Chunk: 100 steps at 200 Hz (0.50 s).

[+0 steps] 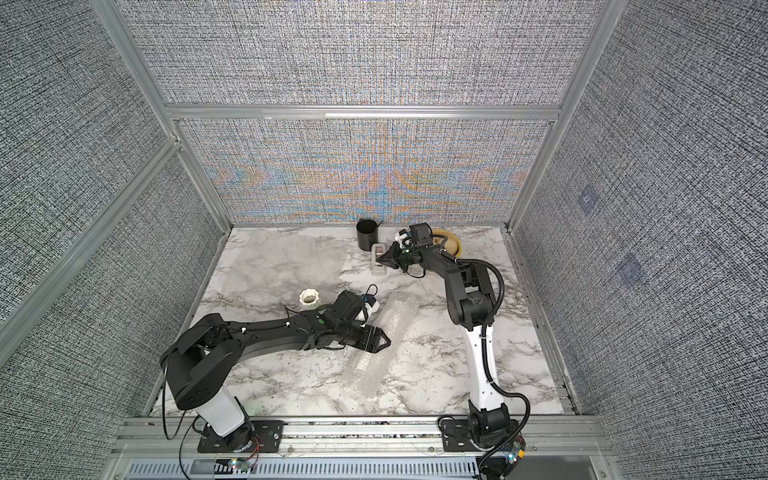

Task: Wrap vases in bubble wrap
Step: Tear off the tape using the Tape Cutter.

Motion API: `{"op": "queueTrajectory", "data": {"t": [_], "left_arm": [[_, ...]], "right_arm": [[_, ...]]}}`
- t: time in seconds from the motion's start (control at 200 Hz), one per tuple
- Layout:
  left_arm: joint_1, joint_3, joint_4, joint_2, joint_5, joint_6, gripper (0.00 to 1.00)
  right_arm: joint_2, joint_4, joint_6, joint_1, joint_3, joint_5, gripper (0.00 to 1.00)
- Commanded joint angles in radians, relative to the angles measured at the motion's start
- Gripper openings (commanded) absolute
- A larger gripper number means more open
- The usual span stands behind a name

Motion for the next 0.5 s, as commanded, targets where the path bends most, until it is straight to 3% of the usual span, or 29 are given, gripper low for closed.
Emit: {"op": "queueTrajectory", "data": {"t": [0.0, 0.495], "left_arm": [[0.002, -0.021, -0.194, 0.014, -0.119, 0.012, 0.61], [0.002, -0.062, -0.177, -0.001, -0.122, -0.014, 0.60]], "right_arm": [[-0.026, 0.023, 0.023, -0.001, -0.015, -0.051, 0.00], [-0.103, 0.090, 0.041, 0.021, -0.163, -0.066, 0.00]]}}
